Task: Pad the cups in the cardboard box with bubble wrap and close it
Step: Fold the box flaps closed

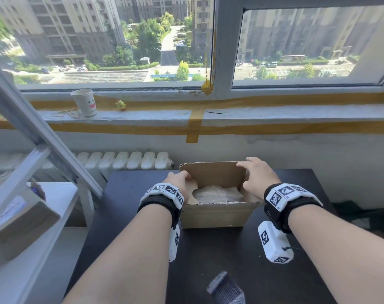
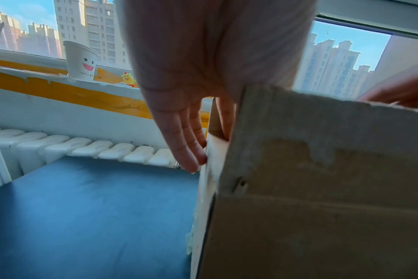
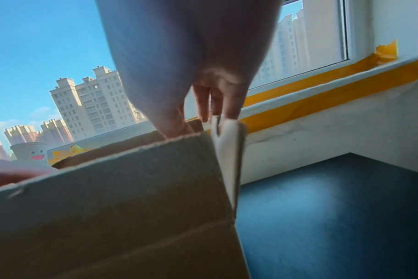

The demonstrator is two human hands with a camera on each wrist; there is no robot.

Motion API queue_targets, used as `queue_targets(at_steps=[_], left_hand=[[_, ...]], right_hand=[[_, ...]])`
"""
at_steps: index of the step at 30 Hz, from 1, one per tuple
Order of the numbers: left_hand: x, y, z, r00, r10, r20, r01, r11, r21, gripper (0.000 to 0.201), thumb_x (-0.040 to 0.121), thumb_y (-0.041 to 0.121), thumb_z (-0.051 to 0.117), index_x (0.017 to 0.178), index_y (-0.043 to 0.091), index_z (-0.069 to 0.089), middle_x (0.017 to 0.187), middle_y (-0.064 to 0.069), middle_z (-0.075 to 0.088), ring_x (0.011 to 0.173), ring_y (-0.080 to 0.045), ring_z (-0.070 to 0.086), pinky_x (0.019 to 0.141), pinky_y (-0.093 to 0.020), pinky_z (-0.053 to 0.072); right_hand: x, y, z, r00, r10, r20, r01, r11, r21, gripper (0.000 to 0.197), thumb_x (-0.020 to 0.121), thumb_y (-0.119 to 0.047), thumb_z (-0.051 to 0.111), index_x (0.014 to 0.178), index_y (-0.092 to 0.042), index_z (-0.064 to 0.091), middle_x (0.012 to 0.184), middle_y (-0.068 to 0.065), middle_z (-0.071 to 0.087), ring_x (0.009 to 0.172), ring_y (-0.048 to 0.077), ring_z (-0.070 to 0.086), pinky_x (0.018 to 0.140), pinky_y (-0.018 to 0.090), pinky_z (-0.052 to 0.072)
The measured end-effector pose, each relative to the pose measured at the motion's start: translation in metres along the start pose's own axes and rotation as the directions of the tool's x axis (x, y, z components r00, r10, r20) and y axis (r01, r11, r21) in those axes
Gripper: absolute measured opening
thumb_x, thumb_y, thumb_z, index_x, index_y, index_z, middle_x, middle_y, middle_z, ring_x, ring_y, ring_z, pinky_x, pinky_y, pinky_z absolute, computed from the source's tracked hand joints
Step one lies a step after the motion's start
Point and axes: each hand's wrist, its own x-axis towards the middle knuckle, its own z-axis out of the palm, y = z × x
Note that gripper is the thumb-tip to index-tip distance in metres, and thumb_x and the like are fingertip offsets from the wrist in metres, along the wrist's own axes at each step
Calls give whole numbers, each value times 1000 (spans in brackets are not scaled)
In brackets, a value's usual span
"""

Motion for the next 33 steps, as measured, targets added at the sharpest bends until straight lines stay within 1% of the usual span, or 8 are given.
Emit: queue_targets(at_steps=[4,10,14,21,24,27,29,33], left_hand=[[-1,1,-1,1000,19,-23,-19,1000,10,68,72,4,64,127,36,40,120,-5,38,80,-30,62,79,-44,57],[0,0,-3,996,63,-65,-63,998,-9,73,67,1,66,120,41,36,115,-2,39,79,-27,61,78,-44,57],[2,0,-1,995,82,-57,-82,997,-5,68,73,4,65,125,38,38,119,-3,42,88,-30,61,83,-45,56],[1,7,-10,993,108,-43,-108,994,7,53,84,33,63,135,25,48,135,-2,50,113,-24,59,96,-37,50],[-5,11,-21,982,109,151,-104,994,-44,78,70,68,64,136,30,49,135,6,49,116,-19,56,97,-32,49],[-11,12,-28,921,145,362,-176,983,52,101,46,88,63,136,45,48,144,14,45,131,-16,47,107,-38,41],[-12,12,-29,912,138,386,-199,972,124,96,47,82,69,133,48,49,143,15,46,130,-15,47,104,-35,41],[-9,10,-21,956,177,235,-192,980,44,63,72,45,79,130,30,59,132,7,58,113,-16,58,86,-24,43]], right_hand=[[-1,-2,-6,984,102,-148,-88,991,98,30,79,-3,55,106,-17,55,114,7,50,93,25,53,80,30,43],[-7,-3,-8,962,260,-81,-241,951,194,13,82,-16,53,93,-18,59,93,4,65,92,27,60,78,28,46],[-9,-6,2,978,194,76,-208,942,264,19,82,-20,52,78,-18,70,77,2,76,78,21,69,80,38,59],[-10,-13,10,969,162,187,-185,977,107,53,88,-59,48,90,-12,74,89,4,74,87,21,67,77,30,50],[-13,-17,7,962,124,243,-149,985,85,60,85,-67,45,88,-17,78,71,-6,63,69,12,58,63,26,43],[-13,-16,11,948,97,302,-122,990,65,69,74,-80,45,86,-21,78,89,-6,70,84,12,63,78,28,50],[-12,-15,14,943,87,322,-112,992,60,78,65,-86,47,96,-19,75,103,-2,72,94,14,65,89,32,51],[-15,-15,12,941,76,329,-108,991,81,90,63,-82,57,129,-20,58,130,-3,60,119,17,57,100,32,46]])
